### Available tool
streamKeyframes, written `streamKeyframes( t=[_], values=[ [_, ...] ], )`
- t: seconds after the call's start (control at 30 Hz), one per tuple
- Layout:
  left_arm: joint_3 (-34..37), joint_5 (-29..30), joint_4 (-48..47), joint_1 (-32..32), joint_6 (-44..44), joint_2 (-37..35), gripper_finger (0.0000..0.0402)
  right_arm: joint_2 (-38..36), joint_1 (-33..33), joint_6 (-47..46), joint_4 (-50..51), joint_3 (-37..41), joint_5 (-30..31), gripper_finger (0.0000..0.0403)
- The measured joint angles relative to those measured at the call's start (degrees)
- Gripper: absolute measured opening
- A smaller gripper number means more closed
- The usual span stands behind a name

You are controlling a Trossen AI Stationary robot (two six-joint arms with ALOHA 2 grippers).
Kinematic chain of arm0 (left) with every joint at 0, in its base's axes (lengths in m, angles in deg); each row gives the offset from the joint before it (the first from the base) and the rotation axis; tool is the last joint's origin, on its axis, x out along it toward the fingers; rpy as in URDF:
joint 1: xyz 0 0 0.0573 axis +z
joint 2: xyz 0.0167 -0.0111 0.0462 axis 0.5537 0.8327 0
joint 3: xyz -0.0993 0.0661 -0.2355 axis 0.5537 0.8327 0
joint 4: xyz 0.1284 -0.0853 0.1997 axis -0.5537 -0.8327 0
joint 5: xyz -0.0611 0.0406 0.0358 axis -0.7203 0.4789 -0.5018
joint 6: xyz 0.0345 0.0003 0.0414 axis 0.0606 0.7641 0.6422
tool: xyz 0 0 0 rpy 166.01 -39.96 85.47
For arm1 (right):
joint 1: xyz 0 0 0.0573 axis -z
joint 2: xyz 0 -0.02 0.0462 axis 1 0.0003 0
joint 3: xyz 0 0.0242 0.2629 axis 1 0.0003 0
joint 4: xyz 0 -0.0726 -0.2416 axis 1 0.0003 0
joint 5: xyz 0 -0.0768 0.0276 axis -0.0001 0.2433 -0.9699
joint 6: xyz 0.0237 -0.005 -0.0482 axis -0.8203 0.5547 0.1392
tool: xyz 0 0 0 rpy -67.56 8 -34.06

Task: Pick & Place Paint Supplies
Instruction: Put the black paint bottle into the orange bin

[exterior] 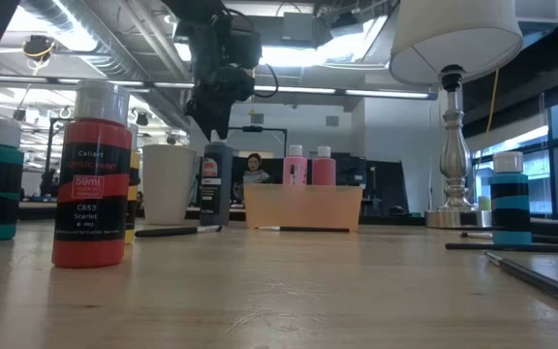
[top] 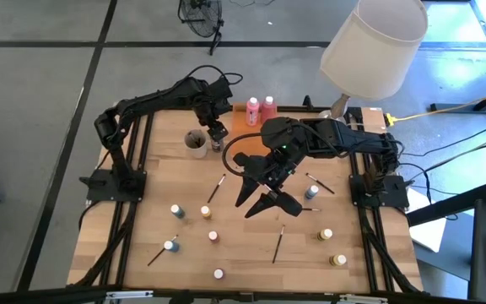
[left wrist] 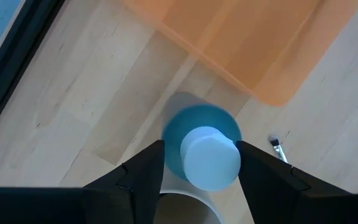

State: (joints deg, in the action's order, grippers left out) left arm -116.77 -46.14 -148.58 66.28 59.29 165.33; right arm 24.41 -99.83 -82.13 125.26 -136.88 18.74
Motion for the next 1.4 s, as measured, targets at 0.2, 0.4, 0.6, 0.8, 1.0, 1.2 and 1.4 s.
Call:
streamKeyframes(
  t=[0.2,0.4,0.6,0.8,1.0,1.2,1.4],
  values=[
    [-0.1,0.0,-0.6,0.0,0.0,1.8,0.0192,0.0,0.0,0.0,0.0,0.0,0.0,0.0171],
    [-0.3,-0.1,-0.4,0.0,0.0,2.5,0.0191,0.0,0.1,-0.1,0.1,0.0,0.0,0.0171],
    [-0.2,0.1,-0.4,0.0,0.0,2.6,0.0179,0.0,0.1,-0.1,0.2,0.0,0.0,0.0171],
    [-0.1,1.3,-0.4,0.0,0.1,2.6,0.0130,0.0,0.1,-0.2,0.2,0.0,0.0,0.0171],
    [-0.1,1.3,-0.8,-0.1,0.1,2.7,0.0117,0.0,0.0,-0.2,0.2,0.0,0.0,0.0171],
    [0.0,1.1,-0.9,-0.1,0.1,2.5,0.0117,0.0,-0.4,-0.2,0.2,0.0,0.1,0.0171],
    [-0.8,1.3,-2.2,-0.1,0.1,1.4,0.0117,0.0,-0.7,-0.9,-0.3,0.0,0.2,0.0171]
  ],
)
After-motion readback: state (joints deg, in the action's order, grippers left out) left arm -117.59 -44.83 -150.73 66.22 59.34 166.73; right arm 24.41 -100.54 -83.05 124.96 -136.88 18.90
